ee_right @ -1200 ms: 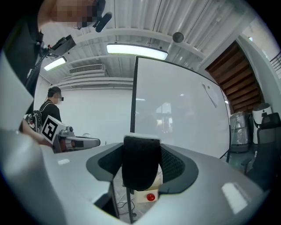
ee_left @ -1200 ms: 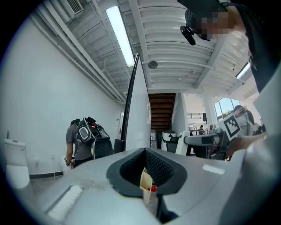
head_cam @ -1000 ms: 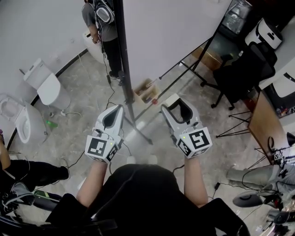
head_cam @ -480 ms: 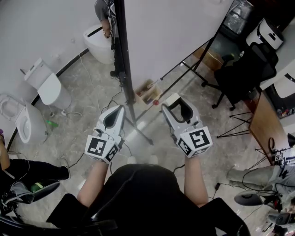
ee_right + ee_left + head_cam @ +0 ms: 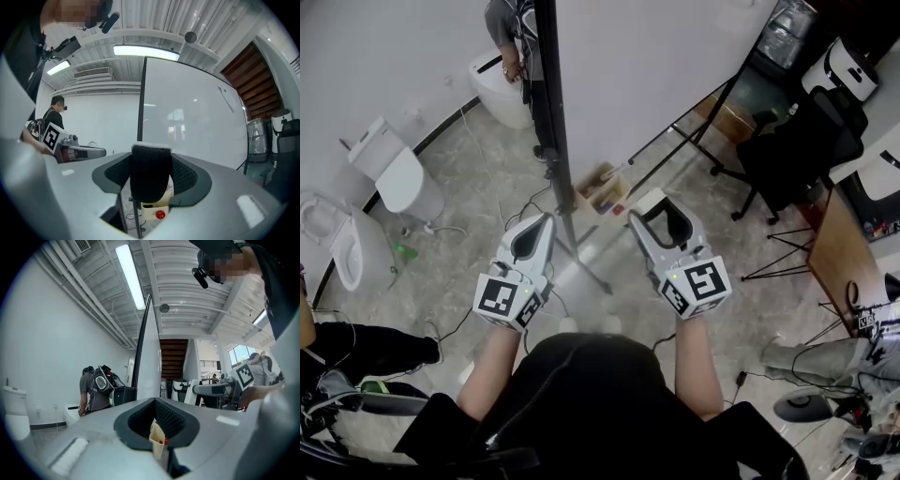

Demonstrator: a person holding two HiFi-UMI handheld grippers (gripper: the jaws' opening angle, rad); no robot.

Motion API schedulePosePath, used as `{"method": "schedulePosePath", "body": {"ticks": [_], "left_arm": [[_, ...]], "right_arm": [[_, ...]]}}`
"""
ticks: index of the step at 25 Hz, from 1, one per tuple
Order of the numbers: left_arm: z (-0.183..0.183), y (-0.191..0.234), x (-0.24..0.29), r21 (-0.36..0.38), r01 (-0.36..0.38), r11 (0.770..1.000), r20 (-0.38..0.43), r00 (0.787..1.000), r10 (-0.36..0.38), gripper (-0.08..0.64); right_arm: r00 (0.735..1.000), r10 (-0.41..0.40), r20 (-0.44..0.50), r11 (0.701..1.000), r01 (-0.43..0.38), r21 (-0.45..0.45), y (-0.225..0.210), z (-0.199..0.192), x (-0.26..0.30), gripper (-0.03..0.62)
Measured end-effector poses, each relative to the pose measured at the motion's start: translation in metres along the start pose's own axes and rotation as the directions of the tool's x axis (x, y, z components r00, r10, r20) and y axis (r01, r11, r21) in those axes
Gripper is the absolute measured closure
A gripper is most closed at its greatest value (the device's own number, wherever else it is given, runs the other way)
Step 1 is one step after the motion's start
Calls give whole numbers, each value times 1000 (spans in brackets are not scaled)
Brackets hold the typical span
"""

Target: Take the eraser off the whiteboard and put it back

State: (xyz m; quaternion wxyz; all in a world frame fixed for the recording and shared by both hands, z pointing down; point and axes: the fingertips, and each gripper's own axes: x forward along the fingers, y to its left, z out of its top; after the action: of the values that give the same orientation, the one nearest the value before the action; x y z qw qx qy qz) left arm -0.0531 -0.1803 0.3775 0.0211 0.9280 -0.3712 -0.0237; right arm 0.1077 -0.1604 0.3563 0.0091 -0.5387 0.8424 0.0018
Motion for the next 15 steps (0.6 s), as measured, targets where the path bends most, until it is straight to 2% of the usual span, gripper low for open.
{"method": "schedulePosePath", "body": {"ticks": [9,15], "left_arm": [[-3,9,7,12,0,1000,-9,1000,0,555],[-4,18,12,-8,-25,1000,-2,1000,25,555]], "right_arm": [[1000,8,-9,1000,-8,-4,-4,-6,14,336],[1000,22,-16,1000,-22,6,-8,-10,31,336]]}}
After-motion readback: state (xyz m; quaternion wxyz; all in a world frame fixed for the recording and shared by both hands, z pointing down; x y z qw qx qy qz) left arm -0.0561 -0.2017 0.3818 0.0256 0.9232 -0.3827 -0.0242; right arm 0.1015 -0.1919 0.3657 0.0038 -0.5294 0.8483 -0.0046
